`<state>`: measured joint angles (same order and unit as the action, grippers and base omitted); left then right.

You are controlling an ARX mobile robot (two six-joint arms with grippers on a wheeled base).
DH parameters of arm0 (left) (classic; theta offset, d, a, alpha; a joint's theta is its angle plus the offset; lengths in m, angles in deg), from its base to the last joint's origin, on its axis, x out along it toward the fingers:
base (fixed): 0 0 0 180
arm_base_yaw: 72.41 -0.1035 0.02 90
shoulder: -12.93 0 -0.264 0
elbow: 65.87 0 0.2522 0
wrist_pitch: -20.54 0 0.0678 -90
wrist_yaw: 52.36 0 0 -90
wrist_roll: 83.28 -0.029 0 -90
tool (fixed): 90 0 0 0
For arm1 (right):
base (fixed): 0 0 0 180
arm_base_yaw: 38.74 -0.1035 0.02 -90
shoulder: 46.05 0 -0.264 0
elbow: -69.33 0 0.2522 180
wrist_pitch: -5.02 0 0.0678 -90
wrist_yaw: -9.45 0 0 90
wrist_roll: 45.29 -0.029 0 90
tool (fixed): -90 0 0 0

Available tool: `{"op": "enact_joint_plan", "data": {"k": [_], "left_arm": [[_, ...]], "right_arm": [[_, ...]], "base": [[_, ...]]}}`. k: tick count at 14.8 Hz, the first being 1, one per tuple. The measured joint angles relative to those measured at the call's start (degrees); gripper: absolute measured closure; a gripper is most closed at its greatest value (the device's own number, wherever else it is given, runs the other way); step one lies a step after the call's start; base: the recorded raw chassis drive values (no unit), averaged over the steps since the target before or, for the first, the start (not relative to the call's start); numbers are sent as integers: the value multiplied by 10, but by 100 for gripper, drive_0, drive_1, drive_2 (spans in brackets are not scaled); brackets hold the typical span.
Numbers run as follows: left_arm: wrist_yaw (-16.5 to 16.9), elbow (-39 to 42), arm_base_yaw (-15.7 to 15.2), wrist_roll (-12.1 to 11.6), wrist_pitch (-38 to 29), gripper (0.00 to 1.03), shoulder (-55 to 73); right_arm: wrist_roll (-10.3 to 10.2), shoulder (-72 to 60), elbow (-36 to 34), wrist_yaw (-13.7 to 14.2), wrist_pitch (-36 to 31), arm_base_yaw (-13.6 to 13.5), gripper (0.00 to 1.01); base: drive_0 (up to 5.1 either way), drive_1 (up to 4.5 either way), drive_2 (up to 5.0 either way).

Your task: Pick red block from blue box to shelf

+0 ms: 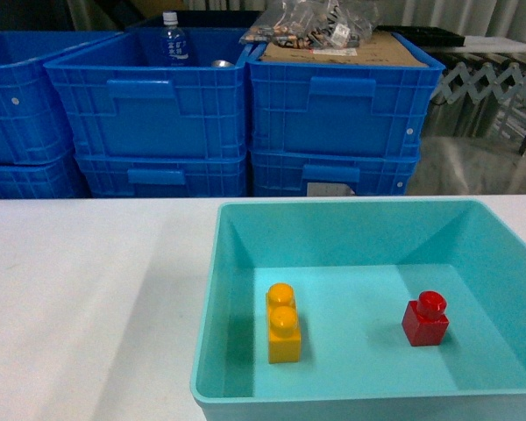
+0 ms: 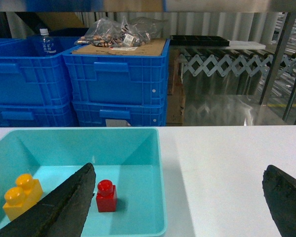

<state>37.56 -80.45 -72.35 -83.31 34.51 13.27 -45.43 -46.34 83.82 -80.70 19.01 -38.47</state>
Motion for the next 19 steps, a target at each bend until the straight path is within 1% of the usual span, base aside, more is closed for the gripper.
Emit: {"op": "enact_joint_plan", "data": {"k": [18,19], "left_arm": [[0,0,0,0,0,5,0],[0,0,0,0,0,5,0]], "right_arm": [[0,0,0,0,0,0,3],[0,-13,15,-42,56,13,3]], "base": [[0,0,0],[0,0,0]]}}
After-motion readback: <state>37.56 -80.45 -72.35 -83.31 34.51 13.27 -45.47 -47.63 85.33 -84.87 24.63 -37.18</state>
